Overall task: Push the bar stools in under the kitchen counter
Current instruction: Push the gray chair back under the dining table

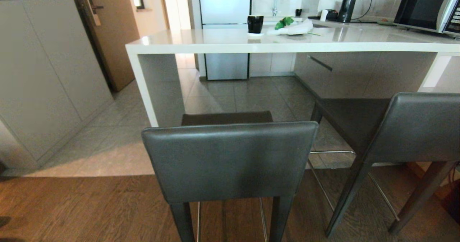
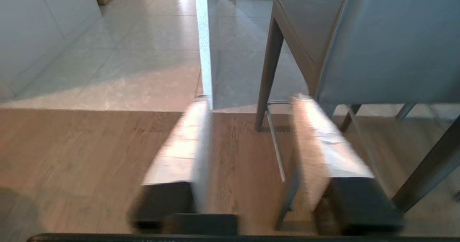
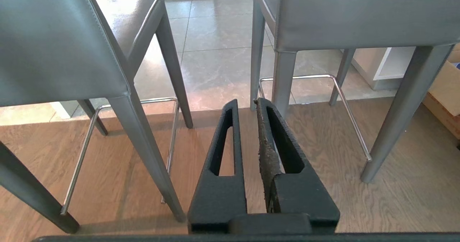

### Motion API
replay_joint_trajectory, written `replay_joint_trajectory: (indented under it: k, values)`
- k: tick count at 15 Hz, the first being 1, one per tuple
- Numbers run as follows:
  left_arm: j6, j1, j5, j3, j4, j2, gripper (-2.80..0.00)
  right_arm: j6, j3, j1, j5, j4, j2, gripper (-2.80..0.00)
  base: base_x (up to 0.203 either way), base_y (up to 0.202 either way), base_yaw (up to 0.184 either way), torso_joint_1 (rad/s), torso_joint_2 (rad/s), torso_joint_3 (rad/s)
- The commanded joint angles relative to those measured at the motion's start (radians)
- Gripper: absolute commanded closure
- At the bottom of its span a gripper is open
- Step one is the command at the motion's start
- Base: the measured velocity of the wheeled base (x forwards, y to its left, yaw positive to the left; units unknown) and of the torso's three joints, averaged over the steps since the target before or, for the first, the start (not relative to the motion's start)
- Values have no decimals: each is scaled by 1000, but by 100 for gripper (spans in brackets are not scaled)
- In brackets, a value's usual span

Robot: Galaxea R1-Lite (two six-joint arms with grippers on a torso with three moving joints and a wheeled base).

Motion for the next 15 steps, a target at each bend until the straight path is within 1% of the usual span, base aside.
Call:
replay_joint_trajectory:
  k: [1, 2, 3, 4, 6, 15]
  values:
    - [86, 0, -18, 1, 6, 2, 0, 0, 0, 0, 0, -1, 3, 0, 0, 0, 0, 0, 0, 0]
    - [102, 0, -27, 1, 9, 1, 0, 2, 0, 0, 0, -1, 3, 0, 0, 0, 0, 0, 0, 0]
    - [45, -2, -28, 1, 10, 1, 0, 3, 0, 0, 0, -1, 3, 0, 0, 0, 0, 0, 0, 0]
    - [6, -3, -24, 2, 9, 0, 0, 3, 0, 0, 0, -1, 3, 0, 0, 0, 0, 0, 0, 0]
    - [-31, -3, 5, 2, 6, 0, 0, 3, 0, 0, 0, -1, 3, 0, 0, 0, 0, 0, 0, 0]
    - [-35, -3, 7, 2, 5, 0, 0, 5, 0, 0, 0, -1, 3, 0, 0, 0, 0, 0, 0, 0]
